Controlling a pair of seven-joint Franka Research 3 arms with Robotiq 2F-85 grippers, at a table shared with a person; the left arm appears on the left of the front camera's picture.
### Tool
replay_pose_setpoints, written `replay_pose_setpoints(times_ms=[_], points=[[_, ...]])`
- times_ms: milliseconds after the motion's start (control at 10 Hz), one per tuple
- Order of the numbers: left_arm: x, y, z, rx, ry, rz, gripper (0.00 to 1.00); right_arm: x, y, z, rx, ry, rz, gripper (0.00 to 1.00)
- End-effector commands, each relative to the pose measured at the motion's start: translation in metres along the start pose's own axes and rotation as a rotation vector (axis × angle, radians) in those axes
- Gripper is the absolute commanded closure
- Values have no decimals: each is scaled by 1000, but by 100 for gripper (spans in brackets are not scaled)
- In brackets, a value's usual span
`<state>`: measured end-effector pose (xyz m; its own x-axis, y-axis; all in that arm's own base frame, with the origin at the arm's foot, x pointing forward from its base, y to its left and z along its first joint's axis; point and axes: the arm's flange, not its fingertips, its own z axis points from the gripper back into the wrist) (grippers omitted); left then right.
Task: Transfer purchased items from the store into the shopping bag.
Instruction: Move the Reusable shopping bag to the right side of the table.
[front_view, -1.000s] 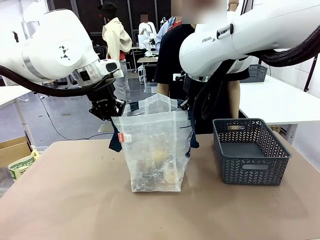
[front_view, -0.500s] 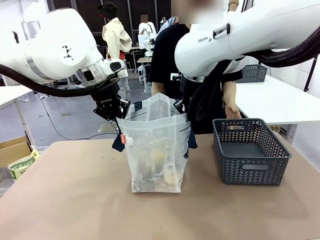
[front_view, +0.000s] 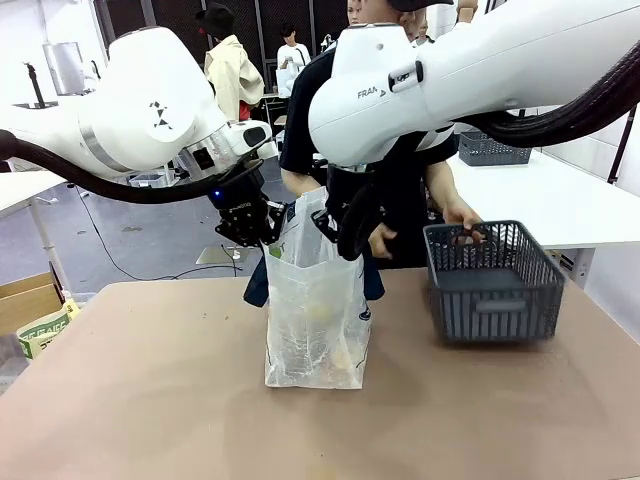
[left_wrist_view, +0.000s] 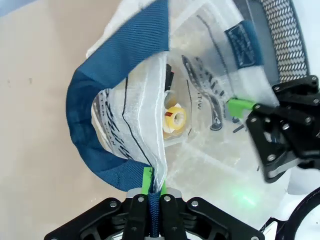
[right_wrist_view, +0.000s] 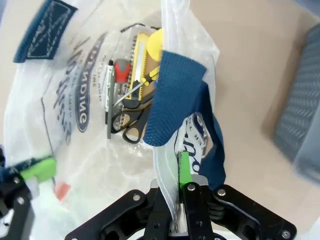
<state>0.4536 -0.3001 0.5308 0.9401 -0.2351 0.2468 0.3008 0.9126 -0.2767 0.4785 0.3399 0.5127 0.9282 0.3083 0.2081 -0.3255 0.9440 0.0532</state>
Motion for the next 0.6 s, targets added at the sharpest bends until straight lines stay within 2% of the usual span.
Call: replay_pose_setpoints(times_ms=[0, 100, 500], points=[[4, -6, -1, -22, -14, 27, 100, 7, 10, -7, -51, 49, -78, 100], [4, -6, -3, -25, -11, 21, 100, 10, 11, -11, -73, 52, -91, 100], [3, -4, -2, -12, -4, 3, 100, 5, 8, -7, -31, 34, -76, 100]])
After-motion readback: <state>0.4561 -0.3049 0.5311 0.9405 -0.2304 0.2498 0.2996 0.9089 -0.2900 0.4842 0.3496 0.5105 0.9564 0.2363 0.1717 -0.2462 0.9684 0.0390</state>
